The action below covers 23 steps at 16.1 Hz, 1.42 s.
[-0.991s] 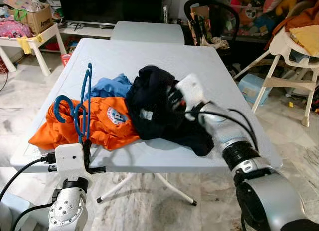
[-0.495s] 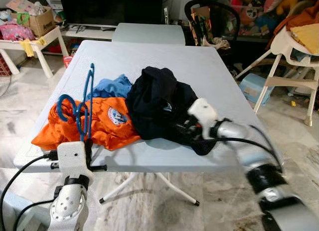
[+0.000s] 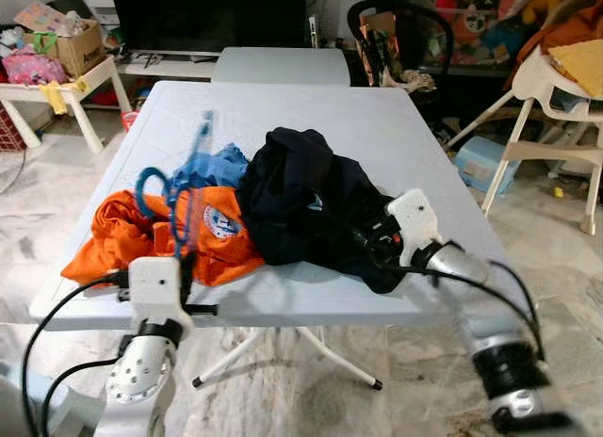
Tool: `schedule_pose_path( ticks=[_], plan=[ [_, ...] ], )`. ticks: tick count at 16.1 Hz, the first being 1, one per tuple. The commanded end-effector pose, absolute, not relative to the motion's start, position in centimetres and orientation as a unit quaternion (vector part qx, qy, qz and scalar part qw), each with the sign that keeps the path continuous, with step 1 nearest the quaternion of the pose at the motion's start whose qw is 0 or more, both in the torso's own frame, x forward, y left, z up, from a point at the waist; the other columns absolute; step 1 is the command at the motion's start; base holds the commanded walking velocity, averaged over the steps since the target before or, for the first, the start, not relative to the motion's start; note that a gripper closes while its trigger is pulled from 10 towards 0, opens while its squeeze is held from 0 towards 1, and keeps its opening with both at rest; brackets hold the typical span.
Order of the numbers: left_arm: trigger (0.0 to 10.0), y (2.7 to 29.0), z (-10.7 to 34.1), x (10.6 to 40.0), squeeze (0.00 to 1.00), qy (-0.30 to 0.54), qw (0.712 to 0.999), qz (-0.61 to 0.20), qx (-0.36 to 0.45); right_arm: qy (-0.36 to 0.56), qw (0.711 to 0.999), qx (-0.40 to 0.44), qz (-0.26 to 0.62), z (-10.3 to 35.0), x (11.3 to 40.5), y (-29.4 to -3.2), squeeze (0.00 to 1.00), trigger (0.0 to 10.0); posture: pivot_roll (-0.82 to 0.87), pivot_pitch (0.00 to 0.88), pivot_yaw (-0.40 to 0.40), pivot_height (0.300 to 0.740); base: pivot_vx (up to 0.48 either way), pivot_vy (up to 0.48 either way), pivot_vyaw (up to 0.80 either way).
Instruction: Hang hanger
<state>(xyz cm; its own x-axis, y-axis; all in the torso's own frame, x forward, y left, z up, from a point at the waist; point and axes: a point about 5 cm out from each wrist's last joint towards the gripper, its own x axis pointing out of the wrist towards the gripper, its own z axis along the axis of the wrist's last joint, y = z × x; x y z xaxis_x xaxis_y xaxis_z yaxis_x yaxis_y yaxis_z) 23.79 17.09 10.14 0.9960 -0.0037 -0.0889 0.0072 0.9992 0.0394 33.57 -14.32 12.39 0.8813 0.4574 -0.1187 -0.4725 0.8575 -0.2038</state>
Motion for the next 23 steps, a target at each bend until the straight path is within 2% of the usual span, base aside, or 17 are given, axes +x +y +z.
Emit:
schedule_pose_path(
  ticks=[1, 7, 15, 23],
  plan=[
    [10.0, 17.0, 9.6, 24.0, 0.0, 0.056, 0.998, -0.016, 0.014, 0.019, 0.975, -0.093, 0.199, 12.8, 33.4, -14.3, 1.0, 10.0, 0.0, 0.0, 0.012, 0.74, 0.0, 0.0, 0.0],
    [10.0, 17.0, 9.1, 24.6, 0.0, 0.073, 0.997, -0.006, 0.02, 0.018, 0.988, -0.011, 0.155, 11.7, 30.8, -11.2, 1.0, 10.0, -0.02, 0.0, 0.017, 0.74, 0.0, 0.0, 0.0],
    [10.0, 16.9, 8.7, 24.8, 0.0, 0.078, 0.997, 0.003, 0.011, 0.029, 0.988, -0.002, 0.149, 12.2, 31.1, -11.5, 0.99, 10.0, -0.03, 0.0, 0.005, 0.74, 0.0, 0.0, 0.0],
    [10.0, 16.8, 10.2, 25.6, 0.0, 0.052, 0.998, 0.002, 0.019, 0.008, 0.99, -0.002, 0.142, 13.3, 31.4, -11.6, 1.0, 10.0, -0.03, 0.0, 0.006, 0.74, 0.0, 0.18, 0.0]
  ],
)
